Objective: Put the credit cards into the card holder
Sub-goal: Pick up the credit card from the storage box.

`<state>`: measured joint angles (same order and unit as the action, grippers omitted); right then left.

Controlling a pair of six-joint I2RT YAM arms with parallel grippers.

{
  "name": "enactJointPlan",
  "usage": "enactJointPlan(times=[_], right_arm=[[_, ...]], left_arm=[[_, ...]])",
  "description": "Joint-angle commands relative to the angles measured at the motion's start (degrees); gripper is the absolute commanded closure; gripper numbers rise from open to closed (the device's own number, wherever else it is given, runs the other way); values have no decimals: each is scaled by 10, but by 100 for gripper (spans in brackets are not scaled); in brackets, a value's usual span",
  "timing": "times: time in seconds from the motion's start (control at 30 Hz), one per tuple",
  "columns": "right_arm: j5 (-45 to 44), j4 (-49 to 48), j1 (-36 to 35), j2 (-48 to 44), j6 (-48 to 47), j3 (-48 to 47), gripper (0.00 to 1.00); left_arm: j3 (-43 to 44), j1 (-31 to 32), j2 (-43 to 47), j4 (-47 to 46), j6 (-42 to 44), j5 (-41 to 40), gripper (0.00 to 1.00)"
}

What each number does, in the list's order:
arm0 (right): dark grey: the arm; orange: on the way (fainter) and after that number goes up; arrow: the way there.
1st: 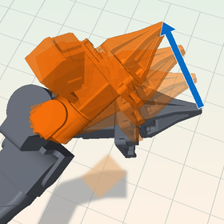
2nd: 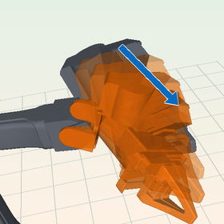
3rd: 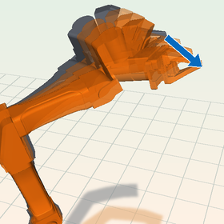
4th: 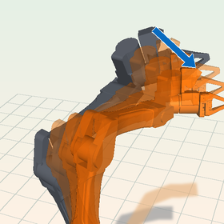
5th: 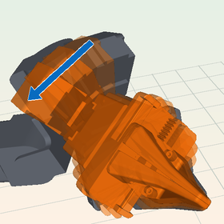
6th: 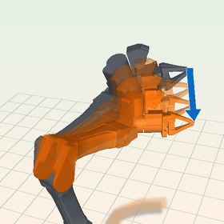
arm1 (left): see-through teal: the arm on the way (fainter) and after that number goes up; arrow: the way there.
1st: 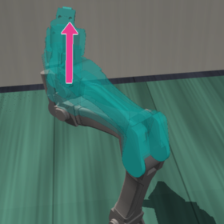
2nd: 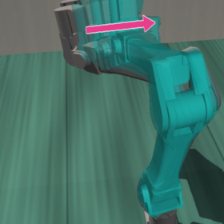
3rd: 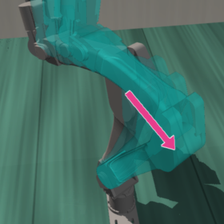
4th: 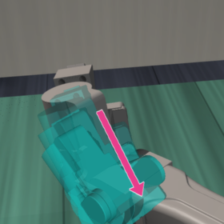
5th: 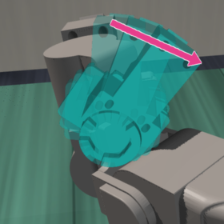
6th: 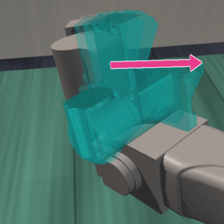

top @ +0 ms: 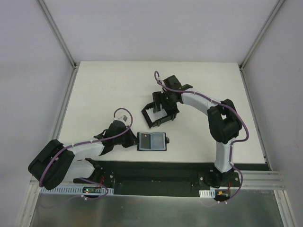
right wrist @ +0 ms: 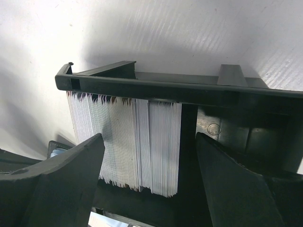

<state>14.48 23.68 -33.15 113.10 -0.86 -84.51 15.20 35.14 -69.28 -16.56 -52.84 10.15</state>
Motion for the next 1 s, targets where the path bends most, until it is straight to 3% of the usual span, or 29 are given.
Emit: enactJointPlan(times=[0.0, 0.13, 0.97], right_arm=[[21, 6, 4, 10, 8, 1, 19], [47, 2, 4, 10, 8, 0, 20], [95, -33, 23, -46, 43, 27, 51]], left_arm=[[-13, -9, -14, 78, 33, -29, 100], [-13, -9, -16, 79, 35, -27, 100], [-3, -9, -31, 75, 41, -21, 100]])
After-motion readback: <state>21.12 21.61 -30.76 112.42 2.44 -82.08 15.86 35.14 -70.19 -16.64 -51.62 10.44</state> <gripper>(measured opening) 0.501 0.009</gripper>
